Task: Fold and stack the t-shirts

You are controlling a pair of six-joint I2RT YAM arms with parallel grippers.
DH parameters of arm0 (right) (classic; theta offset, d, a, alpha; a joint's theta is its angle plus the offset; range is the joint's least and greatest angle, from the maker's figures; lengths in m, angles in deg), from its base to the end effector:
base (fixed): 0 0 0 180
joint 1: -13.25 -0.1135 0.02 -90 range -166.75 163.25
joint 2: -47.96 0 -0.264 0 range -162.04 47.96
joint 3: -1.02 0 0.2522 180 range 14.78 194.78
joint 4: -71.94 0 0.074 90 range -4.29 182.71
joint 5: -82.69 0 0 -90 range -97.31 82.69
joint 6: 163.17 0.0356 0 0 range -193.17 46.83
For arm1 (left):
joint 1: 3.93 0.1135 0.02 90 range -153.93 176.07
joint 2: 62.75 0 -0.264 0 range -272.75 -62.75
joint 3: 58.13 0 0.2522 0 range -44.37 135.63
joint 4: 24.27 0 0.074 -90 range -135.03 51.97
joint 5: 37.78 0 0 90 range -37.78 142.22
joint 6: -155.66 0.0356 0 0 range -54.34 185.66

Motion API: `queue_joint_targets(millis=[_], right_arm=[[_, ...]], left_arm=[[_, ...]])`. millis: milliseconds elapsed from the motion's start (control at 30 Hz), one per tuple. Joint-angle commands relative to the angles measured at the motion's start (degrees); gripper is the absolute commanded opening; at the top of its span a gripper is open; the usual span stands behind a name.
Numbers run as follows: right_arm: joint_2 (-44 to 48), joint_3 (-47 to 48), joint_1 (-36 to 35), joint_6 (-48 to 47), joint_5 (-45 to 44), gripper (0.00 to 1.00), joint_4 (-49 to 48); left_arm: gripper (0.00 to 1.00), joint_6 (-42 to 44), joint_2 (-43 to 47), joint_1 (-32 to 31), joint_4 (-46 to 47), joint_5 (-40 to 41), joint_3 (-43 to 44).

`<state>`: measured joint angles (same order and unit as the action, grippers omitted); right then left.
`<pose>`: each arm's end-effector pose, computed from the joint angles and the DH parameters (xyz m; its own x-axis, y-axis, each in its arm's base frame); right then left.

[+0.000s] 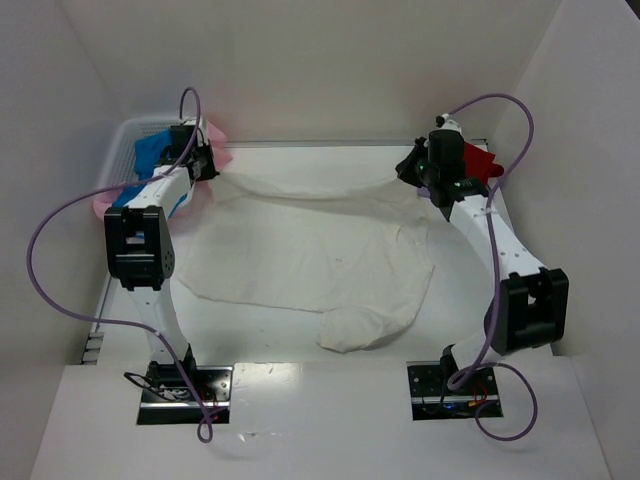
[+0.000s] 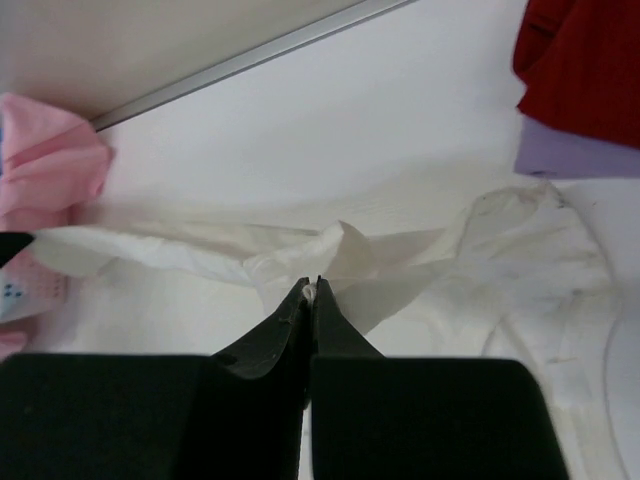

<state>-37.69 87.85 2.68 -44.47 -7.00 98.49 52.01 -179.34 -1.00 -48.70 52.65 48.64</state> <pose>0.3452 0.0646 0.3350 -0.4598 0.4027 -0.7914 0.0372 0.8992 0.4359 0.4766 0.0247 0.2449 -0.5327 -0.2636 -0.8042 -0.1883 0.9634 -0.1910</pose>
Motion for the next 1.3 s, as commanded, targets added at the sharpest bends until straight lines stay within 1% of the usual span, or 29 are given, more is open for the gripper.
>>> queue_joint_targets(millis=[0, 133, 300, 433, 567, 667, 833, 1133, 1167, 1233, 1267], right_arm=[[4.4, -4.9, -2.4, 3.6, 2.7, 0.0, -2.1], [6.3, -10.9, -4.6, 6.4, 2.7, 0.0, -2.1], [8.2, -17.5, -5.3, 9.6, 3.9, 0.0, -1.7], [9.1, -19.2, -5.6, 10.2, 2.4, 0.0, 0.5], [10.1, -19.5, -5.9, 10.8, -2.2, 0.0, 3.9], [10.3, -20.0, -5.9, 10.8, -3.2, 0.0, 5.6], [11.9, -21.6, -5.9, 11.8, -3.9, 0.0, 7.8], [12.8, -25.0, -5.9, 12.3, -2.3, 0.0, 8.5], [12.8, -25.2, -5.9, 12.3, -2.3, 0.0, 8.9], [13.3, -25.7, -5.9, 12.3, -2.1, 0.0, 9.1], [13.3, -25.7, -5.9, 12.3, -1.7, 0.01, 9.6]], left_arm=[[0.0, -0.2, 4.0, 0.5, 2.0, -1.4, -2.3], [0.0, -0.2, 5.2, 1.0, 2.0, -0.5, -3.4], [0.0, -0.8, 5.9, 1.0, 1.4, 0.3, -5.2], [0.0, -1.3, 8.2, 1.0, 0.8, 0.3, -7.7], [0.0, -1.3, 10.9, 1.6, 0.3, 1.0, -11.4], [0.0, -1.3, 12.4, 1.6, -0.7, 1.5, -12.7], [0.0, -1.3, 14.5, 1.6, -2.4, 1.5, -15.0], [0.0, -1.9, 13.9, 1.6, -7.6, 2.6, -16.5], [0.03, -1.9, 13.9, 1.6, -7.8, 2.6, -16.5], [0.16, -1.9, 13.9, 1.6, -8.3, 2.6, -17.2], [0.21, -1.9, 14.3, 1.6, -8.3, 2.6, -17.2]])
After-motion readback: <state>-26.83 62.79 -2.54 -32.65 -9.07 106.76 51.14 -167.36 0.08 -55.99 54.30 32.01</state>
